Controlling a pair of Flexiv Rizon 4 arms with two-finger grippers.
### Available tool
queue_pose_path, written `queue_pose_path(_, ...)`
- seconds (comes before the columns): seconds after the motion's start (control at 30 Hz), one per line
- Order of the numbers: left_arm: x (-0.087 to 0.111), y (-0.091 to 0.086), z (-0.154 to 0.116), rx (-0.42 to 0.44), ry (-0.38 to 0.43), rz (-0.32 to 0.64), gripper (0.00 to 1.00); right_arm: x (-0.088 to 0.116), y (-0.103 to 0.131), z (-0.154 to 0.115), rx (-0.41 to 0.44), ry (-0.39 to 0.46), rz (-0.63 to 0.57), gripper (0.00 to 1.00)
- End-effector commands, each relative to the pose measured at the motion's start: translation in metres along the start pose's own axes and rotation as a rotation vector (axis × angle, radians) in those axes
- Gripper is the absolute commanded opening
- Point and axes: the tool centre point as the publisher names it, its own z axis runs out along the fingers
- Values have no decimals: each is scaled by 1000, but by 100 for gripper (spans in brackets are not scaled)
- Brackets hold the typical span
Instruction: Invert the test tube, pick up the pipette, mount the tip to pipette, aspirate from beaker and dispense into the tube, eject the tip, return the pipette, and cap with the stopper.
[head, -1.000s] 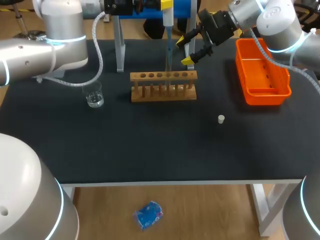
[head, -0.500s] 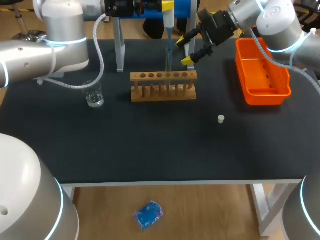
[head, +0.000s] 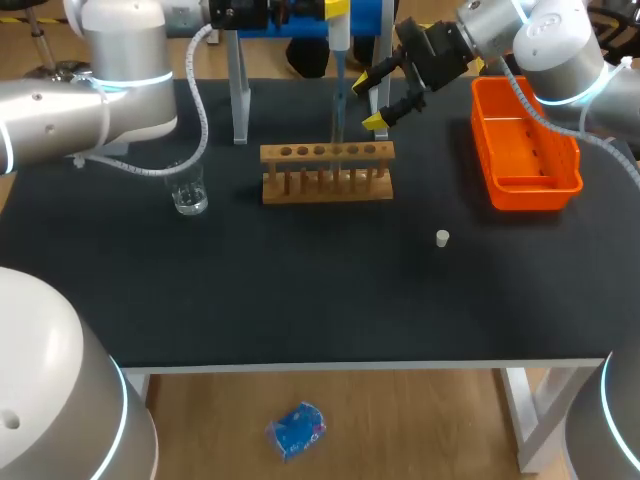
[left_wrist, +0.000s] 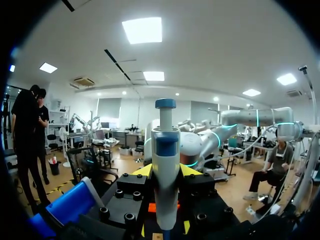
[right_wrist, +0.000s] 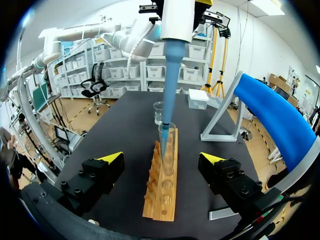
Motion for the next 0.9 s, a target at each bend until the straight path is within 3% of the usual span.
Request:
queue_pose_path(0.03, 2, 2, 0, -1, -4, -4, 0, 0, 0, 0, 2, 1, 0, 100)
queue_pose_path(0.9, 3, 11, -2, -3, -15, -4, 0, 0, 0, 0, 2, 1, 0, 100)
